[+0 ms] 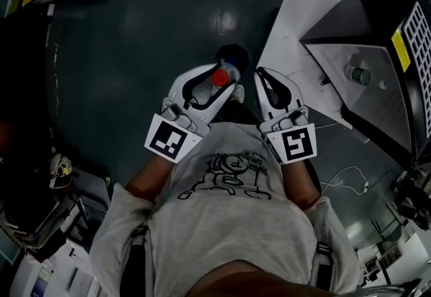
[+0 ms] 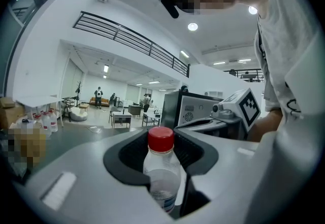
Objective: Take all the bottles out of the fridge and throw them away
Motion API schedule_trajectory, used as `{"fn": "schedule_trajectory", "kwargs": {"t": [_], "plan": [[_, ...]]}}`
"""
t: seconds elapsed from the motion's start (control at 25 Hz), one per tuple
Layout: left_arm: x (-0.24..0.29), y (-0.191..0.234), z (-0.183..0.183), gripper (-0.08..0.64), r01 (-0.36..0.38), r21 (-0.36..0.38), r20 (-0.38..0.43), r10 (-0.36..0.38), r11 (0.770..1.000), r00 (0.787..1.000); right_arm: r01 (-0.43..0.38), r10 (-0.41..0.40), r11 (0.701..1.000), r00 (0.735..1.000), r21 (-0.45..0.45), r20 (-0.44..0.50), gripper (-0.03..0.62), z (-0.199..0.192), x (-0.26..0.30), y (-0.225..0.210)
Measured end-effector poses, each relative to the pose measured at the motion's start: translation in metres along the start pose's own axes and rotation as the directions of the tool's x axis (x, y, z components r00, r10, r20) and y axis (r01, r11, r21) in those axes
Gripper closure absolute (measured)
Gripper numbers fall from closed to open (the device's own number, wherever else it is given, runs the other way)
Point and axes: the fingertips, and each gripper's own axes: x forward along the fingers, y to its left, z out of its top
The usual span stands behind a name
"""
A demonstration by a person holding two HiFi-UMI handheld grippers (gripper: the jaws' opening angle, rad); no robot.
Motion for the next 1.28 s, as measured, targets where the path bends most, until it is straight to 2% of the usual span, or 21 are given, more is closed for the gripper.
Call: {"fn": "schedule_trajectory", "kwargs": {"t": [0.24, 0.52, 0.6, 0.72, 0.76, 1.0, 1.16, 1.28], "plan": [[-0.003, 0.006, -0.021, 0.402, -0.015, -0.008, -0.016, 0.015, 1.000, 1.000, -0.006, 0.005, 0.999, 1.000, 0.052, 0.020, 0.581, -0.017, 0.002, 0.004], [-0.007, 0.010, -0.040, 0.402, -0.014, 0.007, -0.025, 0.014, 1.000, 1.000, -0.007, 0.007, 1.000, 1.000, 0.024, 0.007, 0.582, -0.036, 0.005, 0.013], [-0.007, 0.009, -0.047, 0.402, -0.006, 0.039, -0.033, 0.008, 0.999, 0.999, -0.017, 0.017, 1.000, 1.000, 0.013, 0.002, 0.582, -0.043, 0.007, 0.016], [-0.006, 0.006, -0.054, 0.402, 0.015, 0.145, -0.026, -0.012, 0.989, 1.000, -0.015, 0.015, 0.999, 1.000, 0.028, -0.022, 0.582, -0.055, 0.011, 0.020], [-0.005, 0.006, -0.058, 0.402, 0.017, 0.159, -0.025, -0.014, 0.987, 1.000, -0.017, 0.018, 0.999, 1.000, 0.031, -0.023, 0.583, -0.059, 0.012, 0.022], [-0.007, 0.009, -0.086, 0.402, 0.008, 0.120, -0.043, -0.003, 0.993, 0.999, 0.004, 0.000, 0.997, 0.999, 0.077, -0.047, 0.583, -0.085, 0.017, 0.025], [-0.008, 0.009, -0.105, 0.402, 0.006, 0.104, -0.058, 0.000, 0.995, 0.998, 0.003, 0.001, 0.997, 0.998, 0.072, -0.058, 0.583, -0.105, 0.018, 0.027], [-0.009, 0.008, -0.119, 0.402, 0.002, 0.088, -0.068, 0.004, 0.996, 0.998, 0.026, -0.017, 0.994, 0.997, 0.110, -0.081, 0.583, -0.118, 0.020, 0.026]]}}
